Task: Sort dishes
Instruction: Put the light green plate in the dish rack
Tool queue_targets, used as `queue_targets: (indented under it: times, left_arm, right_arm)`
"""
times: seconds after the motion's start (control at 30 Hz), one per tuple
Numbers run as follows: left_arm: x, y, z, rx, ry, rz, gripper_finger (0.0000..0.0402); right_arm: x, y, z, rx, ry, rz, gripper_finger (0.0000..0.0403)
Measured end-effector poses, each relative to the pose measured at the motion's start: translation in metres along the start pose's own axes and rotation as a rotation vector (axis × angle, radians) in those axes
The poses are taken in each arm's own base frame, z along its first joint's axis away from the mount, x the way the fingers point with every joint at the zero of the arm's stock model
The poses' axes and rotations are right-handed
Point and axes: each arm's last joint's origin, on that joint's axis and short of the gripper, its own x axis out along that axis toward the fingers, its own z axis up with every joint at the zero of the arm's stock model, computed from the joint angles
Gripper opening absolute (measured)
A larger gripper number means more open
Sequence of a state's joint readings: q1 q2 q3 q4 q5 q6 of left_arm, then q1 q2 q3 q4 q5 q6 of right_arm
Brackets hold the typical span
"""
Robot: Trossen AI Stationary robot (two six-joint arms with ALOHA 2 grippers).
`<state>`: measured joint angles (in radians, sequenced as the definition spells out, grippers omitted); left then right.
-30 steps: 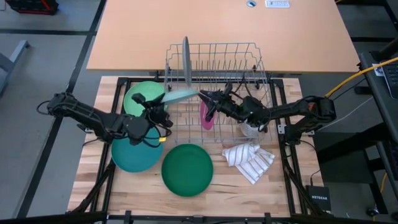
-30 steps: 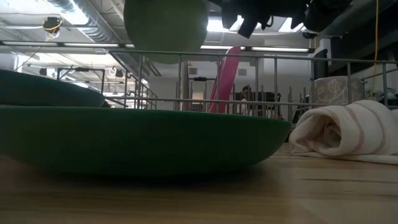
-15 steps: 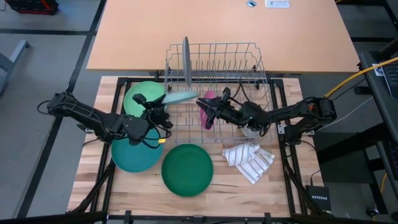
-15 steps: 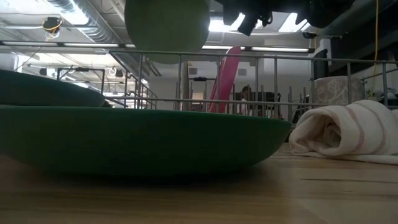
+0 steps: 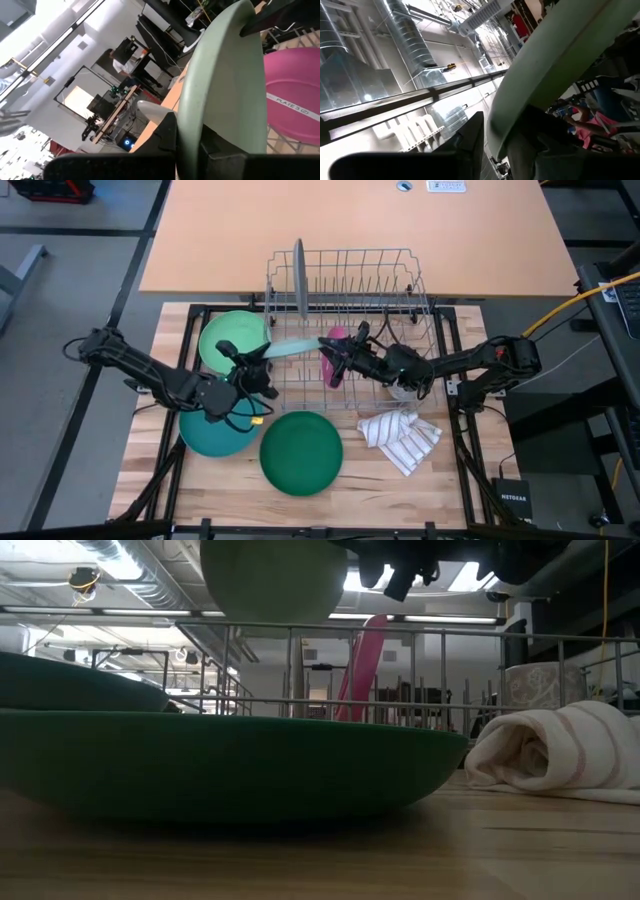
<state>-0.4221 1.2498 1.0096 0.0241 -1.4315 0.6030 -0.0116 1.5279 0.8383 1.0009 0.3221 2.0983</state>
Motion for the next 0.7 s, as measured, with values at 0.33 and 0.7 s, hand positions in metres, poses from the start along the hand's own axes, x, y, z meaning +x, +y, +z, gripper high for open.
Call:
queue_targets:
  times: [0.33, 0.7]
  left_arm:
    - [0.001, -0.014, 0.002, 0.014, -0.002, -0.006, 0.0010]
    - [0.001, -0.014, 0.003, -0.044, -0.008, -0.011, 0.0014]
  right_arm:
    - [0.000, -0.001, 0.000, -0.008, 0.016, -0.023, 0.0036]
    - [0.000, 0.000, -0.001, -0.037, 0.025, -0.010, 0.0016]
